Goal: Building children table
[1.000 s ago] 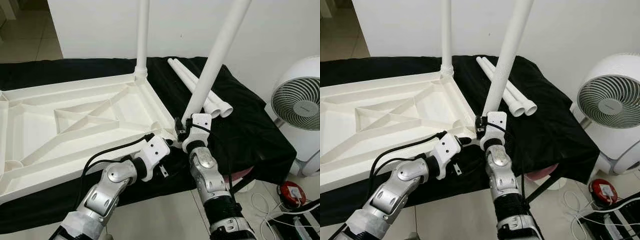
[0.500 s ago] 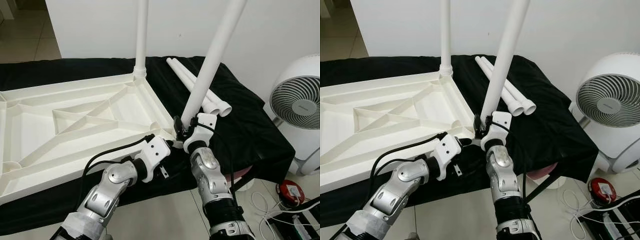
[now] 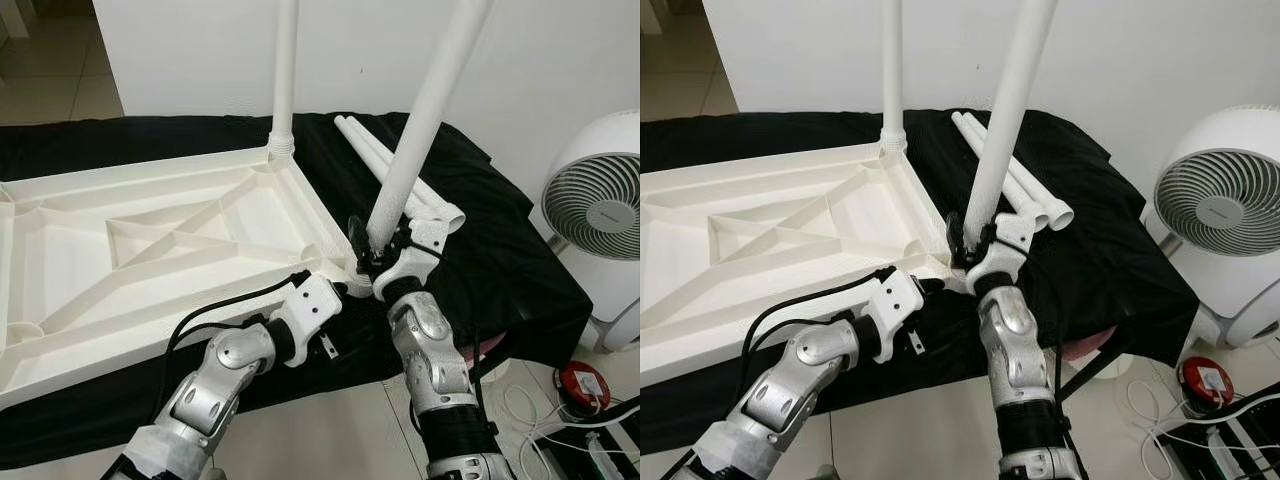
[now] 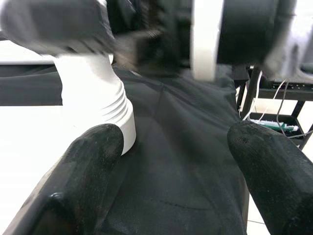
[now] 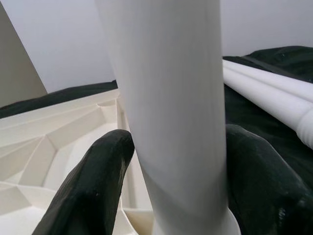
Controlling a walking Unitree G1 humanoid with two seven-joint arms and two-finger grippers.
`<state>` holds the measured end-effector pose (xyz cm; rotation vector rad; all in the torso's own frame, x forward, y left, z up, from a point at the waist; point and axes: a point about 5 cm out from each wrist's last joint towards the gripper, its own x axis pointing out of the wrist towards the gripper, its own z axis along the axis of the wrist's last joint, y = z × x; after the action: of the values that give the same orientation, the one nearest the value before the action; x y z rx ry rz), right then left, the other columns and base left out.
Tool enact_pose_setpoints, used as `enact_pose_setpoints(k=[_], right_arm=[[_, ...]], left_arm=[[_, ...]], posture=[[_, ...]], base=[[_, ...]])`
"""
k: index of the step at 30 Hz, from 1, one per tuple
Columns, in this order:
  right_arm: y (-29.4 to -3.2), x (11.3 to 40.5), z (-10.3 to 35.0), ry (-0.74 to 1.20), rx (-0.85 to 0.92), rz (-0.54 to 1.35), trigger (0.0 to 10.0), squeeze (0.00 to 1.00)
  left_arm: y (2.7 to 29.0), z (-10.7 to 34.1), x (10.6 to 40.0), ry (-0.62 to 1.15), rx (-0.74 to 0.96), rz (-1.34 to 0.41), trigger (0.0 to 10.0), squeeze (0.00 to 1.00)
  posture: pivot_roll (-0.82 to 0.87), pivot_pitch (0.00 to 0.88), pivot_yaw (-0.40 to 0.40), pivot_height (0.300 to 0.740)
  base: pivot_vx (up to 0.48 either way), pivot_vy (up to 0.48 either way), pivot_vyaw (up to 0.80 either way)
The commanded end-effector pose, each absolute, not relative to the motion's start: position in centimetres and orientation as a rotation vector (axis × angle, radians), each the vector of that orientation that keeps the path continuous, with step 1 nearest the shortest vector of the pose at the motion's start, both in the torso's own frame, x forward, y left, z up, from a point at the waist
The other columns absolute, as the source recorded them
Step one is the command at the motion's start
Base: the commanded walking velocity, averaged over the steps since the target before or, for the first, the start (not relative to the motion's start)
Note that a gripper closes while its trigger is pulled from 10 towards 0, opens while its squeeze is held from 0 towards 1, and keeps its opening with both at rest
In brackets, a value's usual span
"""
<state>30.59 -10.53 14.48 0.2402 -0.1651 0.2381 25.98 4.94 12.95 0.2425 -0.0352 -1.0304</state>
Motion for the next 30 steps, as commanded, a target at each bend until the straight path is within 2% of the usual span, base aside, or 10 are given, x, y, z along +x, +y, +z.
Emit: enact_pose_setpoints(k=[1, 10, 15, 26, 27, 28, 30], right_arm=[[-11.1, 30.1, 14.5, -0.187, 0.192, 0.235, 10.0, 0.00], [-12.7, 28.8, 13.3, -0.145, 0.117, 0.224, 10.0, 0.00], [-13.3, 27.4, 12.8, -0.149, 0.079, 0.337, 10.0, 0.00], [-13.6, 26.5, 12.1, -0.108, 0.024, 0.520, 10.0, 0.00], [-13.6, 26.4, 12.0, -0.101, 0.016, 0.577, 2.6, 0.00], [-13.6, 26.4, 12.0, -0.096, 0.013, 0.614, 0.0, 0.00], [-13.6, 26.3, 12.0, -0.089, 0.008, 0.651, 0.0, 0.00]], left_arm=[[5.0, 12.8, 25.9, -0.032, 0.248, -1.026, 10.0, 0.00], [5.0, 12.8, 25.8, -0.028, 0.250, -1.038, 10.0, 0.00], [5.1, 12.8, 25.7, -0.023, 0.252, -1.046, 10.0, 0.00], [5.2, 12.8, 25.7, -0.021, 0.258, -1.049, 10.0, 0.00], [5.2, 12.8, 25.7, -0.022, 0.260, -1.049, 10.0, 0.00], [5.3, 12.8, 25.7, -0.022, 0.261, -1.049, 10.0, 0.00], [5.3, 12.9, 25.7, -0.022, 0.261, -1.049, 10.0, 0.00]], posture=[[0.02, 0.000, -0.090, 0.740], [0.01, 0.000, -0.079, 0.740], [0.00, 0.000, -0.070, 0.740], [0.01, 0.000, -0.066, 0.740], [0.01, 0.000, -0.066, 0.740], [0.01, 0.000, -0.066, 0.740], [0.01, 0.000, -0.066, 0.740]], base=[[0.000, 0.000, 0.00], [0.000, 0.000, 0.00], [0.000, 0.000, 0.00], [0.000, 0.000, 0.00], [0.000, 0.000, 0.00], [0.000, 0.000, 0.00], [0.000, 0.000, 0.00]])
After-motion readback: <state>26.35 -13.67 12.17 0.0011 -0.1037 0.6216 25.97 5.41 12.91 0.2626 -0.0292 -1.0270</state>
